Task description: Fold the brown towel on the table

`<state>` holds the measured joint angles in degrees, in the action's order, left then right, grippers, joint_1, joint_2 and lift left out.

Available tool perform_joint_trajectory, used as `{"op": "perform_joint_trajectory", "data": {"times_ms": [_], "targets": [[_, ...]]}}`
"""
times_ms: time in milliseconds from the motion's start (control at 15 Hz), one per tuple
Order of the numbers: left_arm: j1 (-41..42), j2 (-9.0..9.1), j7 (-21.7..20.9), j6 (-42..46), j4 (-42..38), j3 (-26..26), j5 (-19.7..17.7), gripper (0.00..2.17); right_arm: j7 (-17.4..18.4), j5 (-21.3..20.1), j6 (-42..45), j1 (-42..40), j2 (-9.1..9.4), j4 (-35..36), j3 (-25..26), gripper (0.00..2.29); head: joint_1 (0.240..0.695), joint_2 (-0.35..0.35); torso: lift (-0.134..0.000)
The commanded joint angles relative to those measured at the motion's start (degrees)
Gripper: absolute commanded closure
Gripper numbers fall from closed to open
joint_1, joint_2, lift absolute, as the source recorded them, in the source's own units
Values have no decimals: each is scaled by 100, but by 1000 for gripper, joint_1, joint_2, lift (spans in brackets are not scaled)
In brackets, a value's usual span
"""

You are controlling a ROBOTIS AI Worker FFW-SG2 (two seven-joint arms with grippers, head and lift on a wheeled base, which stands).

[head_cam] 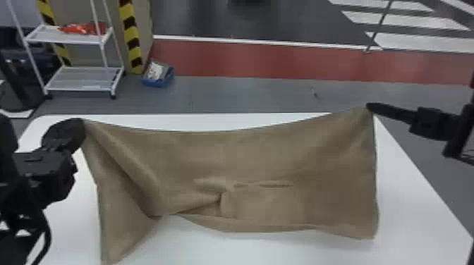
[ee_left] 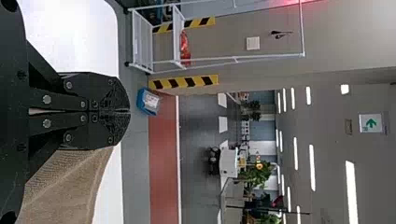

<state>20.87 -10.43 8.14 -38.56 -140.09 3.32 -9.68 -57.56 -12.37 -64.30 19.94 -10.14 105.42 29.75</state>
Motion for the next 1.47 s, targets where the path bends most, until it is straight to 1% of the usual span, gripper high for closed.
{"op": "perform_joint_trajectory", "data": {"times_ms": [0,67,200,333,400,533,667,800,867,933,1000,1067,1133,1200,1267,1333,1400], "targets": [[-57,-47,-84,-148,-159,205,-157,1744,-27,156,-264,98,-172,137,260,1511,645,-139,-124],[-39,-64,-84,-271,-203,292,-218,1744,-36,200,-351,81,-234,145,409,1511,634,-148,-124],[66,-73,-84,-446,-423,372,-227,1744,-115,349,-351,-51,-313,286,708,1514,623,-160,-124],[5,-73,-102,-552,-476,345,-174,1744,-124,419,-351,-139,-401,356,770,1511,623,-184,-124],[-154,-64,-111,-552,-396,310,-130,1744,-106,402,-351,-78,-454,330,734,1514,624,-191,-124],[-725,-20,-216,-622,149,213,-113,1744,17,305,-88,54,-445,-171,436,1511,619,-200,-124],[-1270,-38,-322,-622,676,161,-113,1744,272,279,141,204,-418,-628,242,1514,608,-193,-124],[-1832,-55,-541,-640,1203,169,-174,1744,413,305,334,485,-331,-1024,198,1514,604,-180,-124],[-2122,-73,-541,-640,1467,152,-166,1744,536,323,545,617,-304,-1208,146,1514,599,-175,-124],[-2412,-73,-559,-640,1739,134,-183,1744,676,314,1002,749,-304,-1402,84,1514,583,-163,-124],[-2694,-73,-700,-640,2047,64,-236,1744,808,261,1248,916,-322,-1542,-48,1514,569,-156,-124],[-3028,-73,-840,-622,2399,-42,-227,1744,808,138,1354,1214,-339,-1780,-127,1514,556,-152,-124],[-3265,-73,-849,-605,2636,-103,-174,1744,808,15,1389,1460,-366,-2008,-188,1514,538,-151,-124],[-3485,-73,-893,-446,2856,-182,-174,1744,852,-117,1617,1689,-366,-2210,-224,1514,506,-151,-124],[-3608,-55,-1016,-7,3031,-261,-95,1744,949,-134,2057,1847,-374,-2439,-215,1514,490,-151,-124],[-3748,-47,-1034,186,3163,-376,45,1744,957,-134,2232,2032,-392,-2658,-206,1514,470,-153,-124],[-3880,-12,-1121,186,3216,-393,89,1744,949,-99,2232,2190,-427,-2825,-197,1514,452,-157,-124]]}}
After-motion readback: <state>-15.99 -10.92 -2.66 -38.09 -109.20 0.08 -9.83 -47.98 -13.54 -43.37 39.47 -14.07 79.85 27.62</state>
